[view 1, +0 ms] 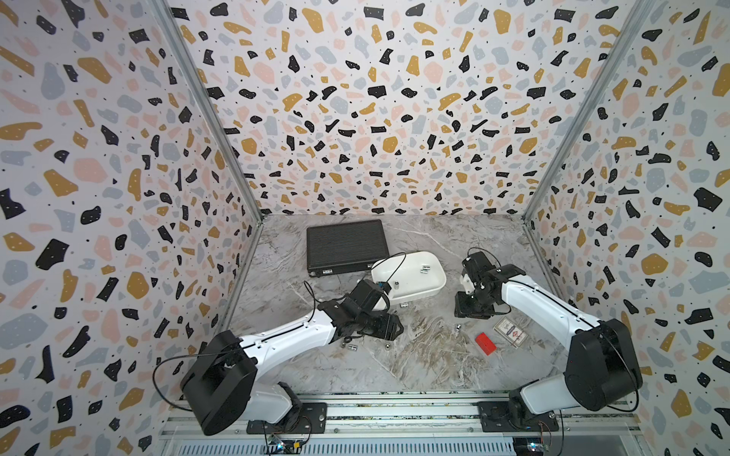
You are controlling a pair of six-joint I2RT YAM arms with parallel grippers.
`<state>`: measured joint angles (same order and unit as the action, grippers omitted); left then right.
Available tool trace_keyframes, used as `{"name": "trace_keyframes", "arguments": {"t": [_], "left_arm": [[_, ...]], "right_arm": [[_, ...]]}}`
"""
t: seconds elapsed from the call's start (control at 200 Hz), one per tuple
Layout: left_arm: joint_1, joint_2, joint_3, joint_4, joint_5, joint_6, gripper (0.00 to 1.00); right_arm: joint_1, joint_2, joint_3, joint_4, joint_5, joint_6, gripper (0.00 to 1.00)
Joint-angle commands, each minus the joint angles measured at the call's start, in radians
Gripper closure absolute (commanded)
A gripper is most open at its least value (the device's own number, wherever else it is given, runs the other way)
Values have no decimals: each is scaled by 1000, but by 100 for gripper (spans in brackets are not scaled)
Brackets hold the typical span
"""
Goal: Put the socket on the desktop into the storage box
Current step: Pick up the socket head at the center of the board.
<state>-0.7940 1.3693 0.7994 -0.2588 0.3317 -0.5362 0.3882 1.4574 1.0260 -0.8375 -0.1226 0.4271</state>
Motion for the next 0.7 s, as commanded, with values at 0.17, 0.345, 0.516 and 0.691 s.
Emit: {"name": "trace_keyframes", "arguments": {"t": [0.17, 0.345, 0.516, 0.691], "left_arm": [[-31, 6, 31, 33, -16, 37, 33], [-37, 10, 31, 37, -22, 38, 33], [-41, 9, 22, 43, -28, 32, 33], [-43, 8, 14, 49, -33, 27, 33]], "right_arm": [[5, -26, -28, -12, 9, 10, 50], [5, -22, -50, -3, 12, 12, 49], [5, -16, -70, 12, 9, 16, 49], [5, 12, -82, 27, 8, 19, 49]]}}
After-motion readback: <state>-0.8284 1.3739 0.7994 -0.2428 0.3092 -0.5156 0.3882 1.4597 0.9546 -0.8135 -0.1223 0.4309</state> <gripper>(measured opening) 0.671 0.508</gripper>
